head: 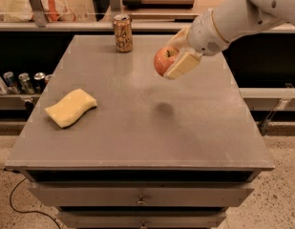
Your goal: Move apple near orange can
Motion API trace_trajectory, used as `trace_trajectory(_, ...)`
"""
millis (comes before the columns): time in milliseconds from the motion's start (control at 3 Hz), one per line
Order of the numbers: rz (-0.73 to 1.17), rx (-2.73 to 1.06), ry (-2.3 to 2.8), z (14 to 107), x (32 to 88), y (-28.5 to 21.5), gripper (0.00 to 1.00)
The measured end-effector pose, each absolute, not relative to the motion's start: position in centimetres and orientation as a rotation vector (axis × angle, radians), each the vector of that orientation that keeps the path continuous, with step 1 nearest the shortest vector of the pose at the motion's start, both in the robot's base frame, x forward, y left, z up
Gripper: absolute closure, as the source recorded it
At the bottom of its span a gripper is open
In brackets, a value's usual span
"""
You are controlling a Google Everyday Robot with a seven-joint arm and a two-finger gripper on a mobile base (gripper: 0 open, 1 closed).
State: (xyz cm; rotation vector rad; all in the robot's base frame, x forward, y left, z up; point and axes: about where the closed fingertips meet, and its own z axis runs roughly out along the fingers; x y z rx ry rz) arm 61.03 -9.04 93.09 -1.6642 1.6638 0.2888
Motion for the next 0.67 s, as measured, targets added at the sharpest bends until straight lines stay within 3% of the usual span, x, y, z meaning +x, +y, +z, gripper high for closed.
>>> trace_trajectory(667, 0.235, -1.557, 1.715, 94.7, 70.5, -5.6, 1.0)
